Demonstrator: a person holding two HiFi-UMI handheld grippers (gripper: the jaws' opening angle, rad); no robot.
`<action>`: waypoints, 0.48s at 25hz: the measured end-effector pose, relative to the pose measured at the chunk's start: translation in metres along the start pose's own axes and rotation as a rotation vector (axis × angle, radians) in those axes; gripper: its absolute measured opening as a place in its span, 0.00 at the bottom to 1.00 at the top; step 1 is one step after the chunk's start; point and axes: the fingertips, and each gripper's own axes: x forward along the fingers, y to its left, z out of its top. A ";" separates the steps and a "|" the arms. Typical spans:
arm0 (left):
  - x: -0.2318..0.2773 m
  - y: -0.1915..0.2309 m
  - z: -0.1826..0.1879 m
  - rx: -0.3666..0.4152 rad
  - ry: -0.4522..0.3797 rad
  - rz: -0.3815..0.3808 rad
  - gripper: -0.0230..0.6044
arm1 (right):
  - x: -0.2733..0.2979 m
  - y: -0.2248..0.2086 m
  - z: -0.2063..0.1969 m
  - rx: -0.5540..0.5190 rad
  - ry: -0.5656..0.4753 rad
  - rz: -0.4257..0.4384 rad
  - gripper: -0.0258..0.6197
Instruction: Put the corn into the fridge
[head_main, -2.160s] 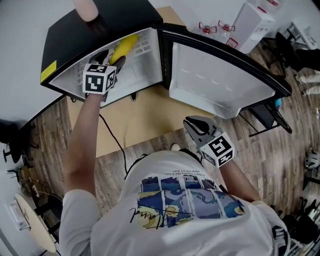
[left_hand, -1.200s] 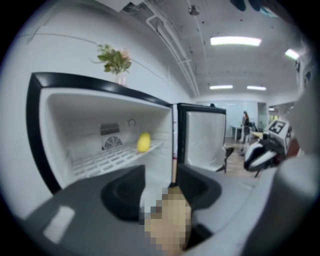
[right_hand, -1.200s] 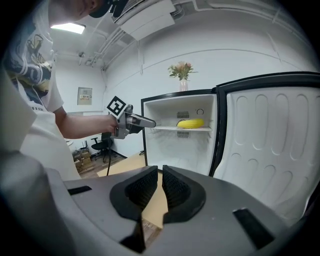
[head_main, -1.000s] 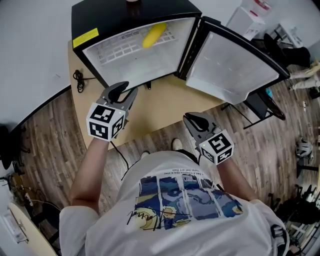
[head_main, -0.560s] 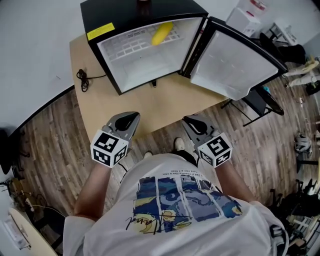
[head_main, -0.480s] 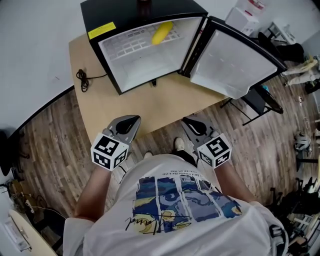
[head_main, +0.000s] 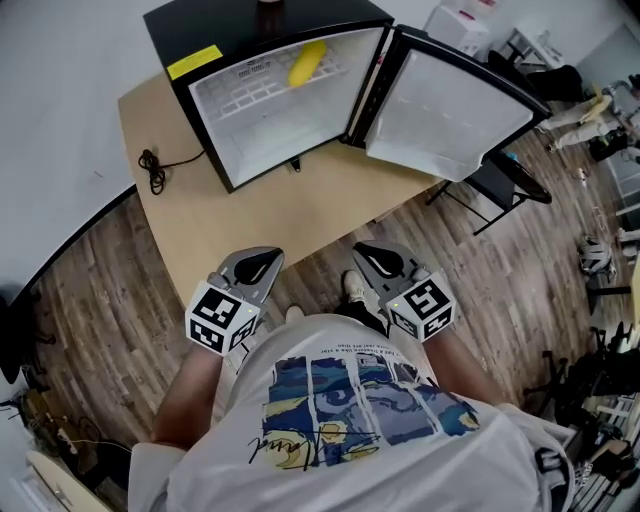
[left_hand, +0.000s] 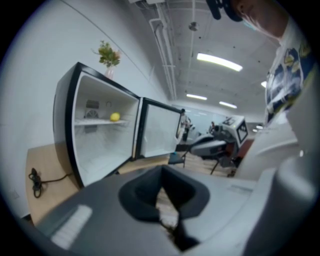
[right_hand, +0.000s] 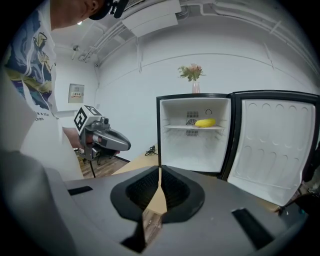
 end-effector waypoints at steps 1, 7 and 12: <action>0.000 -0.001 -0.001 0.000 0.001 -0.007 0.05 | -0.001 0.002 -0.001 0.003 0.001 -0.005 0.08; -0.001 -0.009 -0.008 -0.011 0.006 -0.041 0.05 | -0.005 0.010 -0.003 0.010 0.005 -0.021 0.07; -0.001 -0.014 -0.012 -0.009 0.009 -0.053 0.05 | -0.004 0.013 -0.002 0.005 0.002 -0.026 0.07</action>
